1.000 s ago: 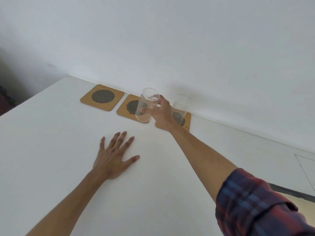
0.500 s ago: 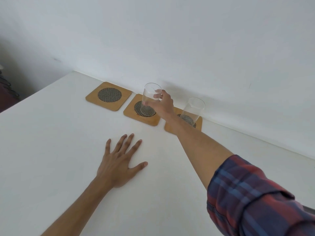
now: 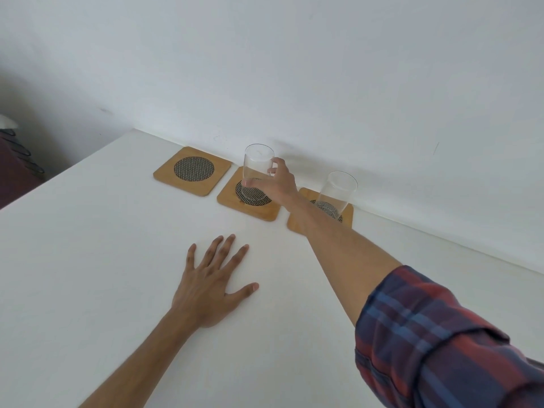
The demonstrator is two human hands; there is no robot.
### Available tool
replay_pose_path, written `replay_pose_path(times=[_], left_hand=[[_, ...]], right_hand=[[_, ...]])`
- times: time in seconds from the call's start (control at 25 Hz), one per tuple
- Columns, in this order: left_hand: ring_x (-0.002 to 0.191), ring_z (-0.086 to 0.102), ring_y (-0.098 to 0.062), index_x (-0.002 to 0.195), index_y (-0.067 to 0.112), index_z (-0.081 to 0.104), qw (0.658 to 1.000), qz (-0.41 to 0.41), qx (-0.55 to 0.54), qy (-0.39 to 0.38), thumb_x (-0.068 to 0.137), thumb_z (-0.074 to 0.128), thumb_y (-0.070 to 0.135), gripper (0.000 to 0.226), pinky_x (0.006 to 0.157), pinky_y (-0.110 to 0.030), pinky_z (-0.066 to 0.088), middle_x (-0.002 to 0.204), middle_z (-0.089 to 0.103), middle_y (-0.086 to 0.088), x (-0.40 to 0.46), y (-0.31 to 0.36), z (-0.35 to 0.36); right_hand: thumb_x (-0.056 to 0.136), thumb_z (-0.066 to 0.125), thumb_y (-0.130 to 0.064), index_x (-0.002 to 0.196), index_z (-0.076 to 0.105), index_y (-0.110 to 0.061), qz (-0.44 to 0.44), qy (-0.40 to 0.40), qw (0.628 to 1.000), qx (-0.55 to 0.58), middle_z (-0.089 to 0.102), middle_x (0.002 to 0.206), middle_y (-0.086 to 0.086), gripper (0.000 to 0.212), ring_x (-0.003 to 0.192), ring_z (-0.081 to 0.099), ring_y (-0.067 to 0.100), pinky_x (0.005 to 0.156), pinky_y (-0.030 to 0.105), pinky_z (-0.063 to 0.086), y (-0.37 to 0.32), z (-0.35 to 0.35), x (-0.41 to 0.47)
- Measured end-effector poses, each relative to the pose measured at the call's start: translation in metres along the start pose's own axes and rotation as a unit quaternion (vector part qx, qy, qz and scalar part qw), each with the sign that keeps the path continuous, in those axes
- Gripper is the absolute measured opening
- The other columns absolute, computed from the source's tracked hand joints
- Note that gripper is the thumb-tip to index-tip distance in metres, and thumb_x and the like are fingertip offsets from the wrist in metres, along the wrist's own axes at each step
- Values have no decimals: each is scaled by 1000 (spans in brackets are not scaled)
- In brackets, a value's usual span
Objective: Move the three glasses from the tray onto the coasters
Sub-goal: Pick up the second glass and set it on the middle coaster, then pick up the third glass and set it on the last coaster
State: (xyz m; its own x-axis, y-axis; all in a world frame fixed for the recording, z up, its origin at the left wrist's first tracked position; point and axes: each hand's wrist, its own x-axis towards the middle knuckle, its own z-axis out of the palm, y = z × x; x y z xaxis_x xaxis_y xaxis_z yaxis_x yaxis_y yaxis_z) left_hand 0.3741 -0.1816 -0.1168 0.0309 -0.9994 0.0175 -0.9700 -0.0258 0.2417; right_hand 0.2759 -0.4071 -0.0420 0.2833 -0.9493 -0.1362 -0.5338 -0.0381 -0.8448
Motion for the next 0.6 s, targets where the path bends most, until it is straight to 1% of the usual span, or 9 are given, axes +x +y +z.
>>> replay_pose_path(times=[0.08,0.16,0.28,0.36,0.44,0.48,0.52,0.6], left_hand=[[148,-10,-10,151,41,1,1000,-2,4,-2,83,14,79,78,118,-53,-4,163,-6,10,0,0,0],[148,-10,-10,151,42,1,1000,-3,6,-3,83,14,79,78,118,-53,-4,163,-6,11,-1,0,0],[149,-6,-11,151,41,7,1000,-1,-13,6,82,16,79,79,118,-53,-4,163,-1,9,-1,1,-1],[149,0,-12,151,39,15,1000,-6,-18,16,81,18,80,81,119,-52,-1,163,6,8,-2,3,-2],[149,9,-15,150,34,24,999,-18,0,30,80,19,79,83,119,-49,6,162,16,4,-5,7,-3],[148,16,-18,148,29,31,999,-25,8,38,80,20,77,84,119,-48,12,160,23,1,-8,10,-3],[145,25,-23,145,23,39,998,-31,10,44,81,21,74,84,117,-48,20,157,32,-4,-11,13,-5],[135,44,-33,134,12,54,998,-34,15,47,85,21,68,81,107,-52,36,145,49,-15,-20,23,-5]], right_hand=[[72,88,-38,156,23,-15,6,-3,1000,2,47,151,12,109,139,46,25,110,35,38,3,-4,-12],[75,84,-42,155,26,-15,-5,20,1000,13,47,151,12,103,139,46,24,111,36,40,8,-8,-31],[81,80,-37,147,41,-13,-52,54,997,22,56,143,10,80,131,54,23,110,41,44,19,-17,-69],[83,78,-34,133,57,-13,-76,63,995,22,67,126,6,58,114,65,20,102,44,51,29,-27,-95],[84,78,-31,116,67,-14,-87,67,994,27,74,104,1,38,92,71,15,92,41,57,37,-39,-124],[84,77,-29,110,69,-14,-90,69,993,29,75,96,-1,31,85,72,13,88,37,59,41,-46,-138],[84,77,-28,105,70,-15,-92,70,993,30,75,90,-2,26,80,71,10,85,33,59,45,-52,-154],[84,77,-28,102,72,-15,-96,72,992,21,74,86,-4,22,75,68,7,79,25,56,56,-67,-186]])
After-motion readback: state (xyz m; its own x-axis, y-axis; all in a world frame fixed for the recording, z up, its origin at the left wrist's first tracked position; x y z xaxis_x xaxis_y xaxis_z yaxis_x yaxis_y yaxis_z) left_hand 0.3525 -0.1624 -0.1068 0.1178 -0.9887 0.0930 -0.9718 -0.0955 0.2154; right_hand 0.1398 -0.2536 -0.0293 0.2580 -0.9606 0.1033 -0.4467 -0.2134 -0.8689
